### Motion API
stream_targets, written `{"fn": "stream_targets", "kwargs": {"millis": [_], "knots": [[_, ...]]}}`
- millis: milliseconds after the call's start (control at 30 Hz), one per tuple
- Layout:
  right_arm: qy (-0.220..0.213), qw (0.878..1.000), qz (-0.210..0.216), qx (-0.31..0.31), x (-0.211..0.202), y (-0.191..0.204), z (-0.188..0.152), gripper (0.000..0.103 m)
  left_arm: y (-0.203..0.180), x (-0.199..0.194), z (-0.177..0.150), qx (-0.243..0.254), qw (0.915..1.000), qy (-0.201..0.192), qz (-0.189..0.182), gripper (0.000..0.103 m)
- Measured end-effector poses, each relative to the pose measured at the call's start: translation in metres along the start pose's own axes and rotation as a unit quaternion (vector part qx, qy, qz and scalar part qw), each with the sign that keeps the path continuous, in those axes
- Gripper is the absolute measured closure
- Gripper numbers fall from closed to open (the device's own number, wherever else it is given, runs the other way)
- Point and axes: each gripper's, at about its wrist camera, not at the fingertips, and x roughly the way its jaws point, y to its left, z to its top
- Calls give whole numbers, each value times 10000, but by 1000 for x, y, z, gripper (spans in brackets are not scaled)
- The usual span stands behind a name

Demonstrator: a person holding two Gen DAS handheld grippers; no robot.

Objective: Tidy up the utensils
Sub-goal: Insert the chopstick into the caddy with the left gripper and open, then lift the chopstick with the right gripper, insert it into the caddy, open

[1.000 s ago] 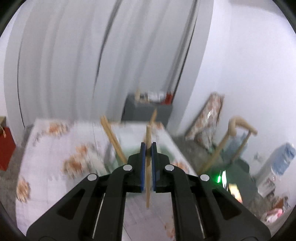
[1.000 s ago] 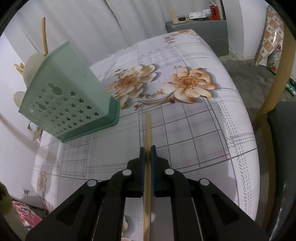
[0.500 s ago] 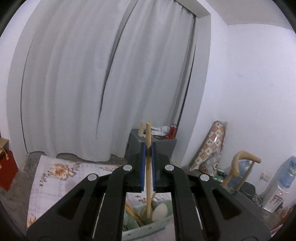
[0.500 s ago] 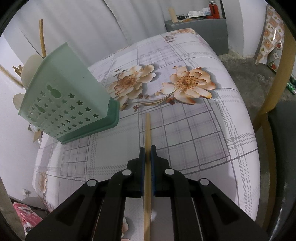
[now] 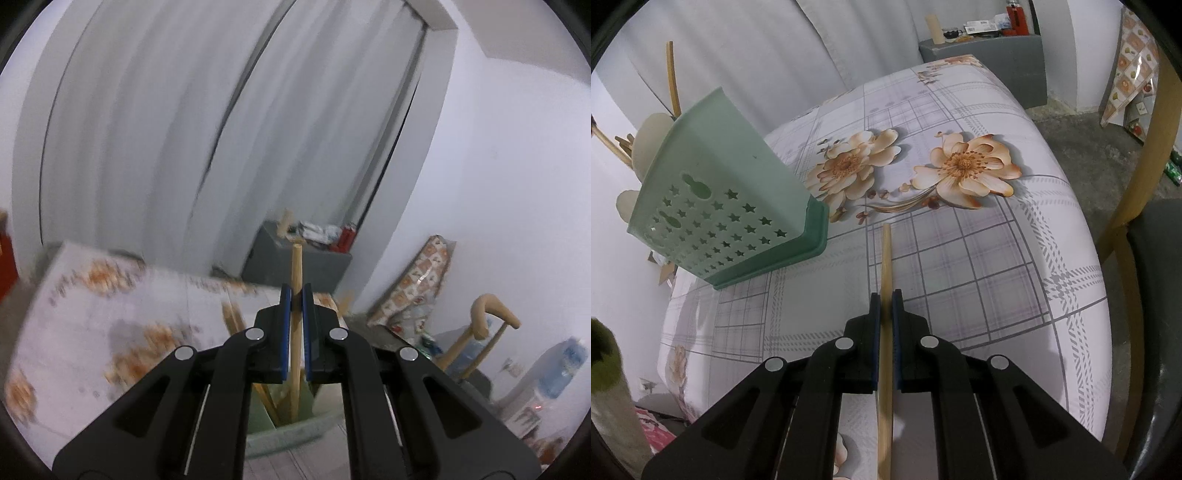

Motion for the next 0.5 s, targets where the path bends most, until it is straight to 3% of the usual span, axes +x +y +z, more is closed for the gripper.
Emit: {"fn": "stream_targets", "kwargs": {"millis": [167,333,400,500], "knots": [[15,9999,-64,-130,1,3,0,96,7,5,-32,-143,9994,298,-133,95],[20,9996,-151,-233,1,6,4,91,8,-7,-47,-59,9995,302,-62,69],[4,9993,-222,-298,0,7,7,87,8,-13,-52,16,9997,249,5,53],[8,9983,-359,-452,1,10,12,87,6,-27,-59,139,9997,170,124,42]]}}
